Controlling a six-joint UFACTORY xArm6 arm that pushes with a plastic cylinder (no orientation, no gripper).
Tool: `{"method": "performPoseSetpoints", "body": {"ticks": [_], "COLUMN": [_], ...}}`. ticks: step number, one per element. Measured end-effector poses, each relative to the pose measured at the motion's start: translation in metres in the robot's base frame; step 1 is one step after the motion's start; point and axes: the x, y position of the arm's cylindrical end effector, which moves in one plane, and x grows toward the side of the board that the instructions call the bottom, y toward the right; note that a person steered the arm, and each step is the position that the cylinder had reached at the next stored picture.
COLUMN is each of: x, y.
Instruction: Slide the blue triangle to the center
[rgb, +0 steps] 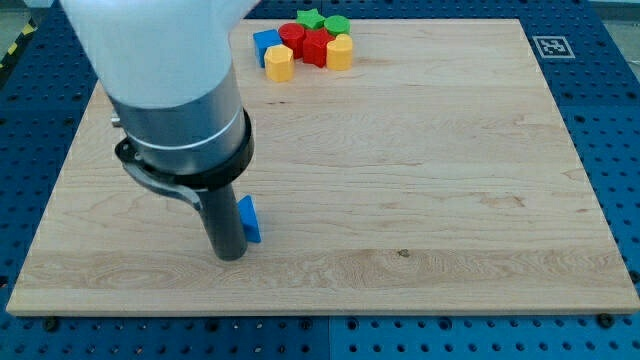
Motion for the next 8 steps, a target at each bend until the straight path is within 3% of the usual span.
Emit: {"method": "performPoseSetpoints", "body": {"ticks": [4, 8], "x": [-0.073, -0.131], "y": [0.032, 0.14]}}
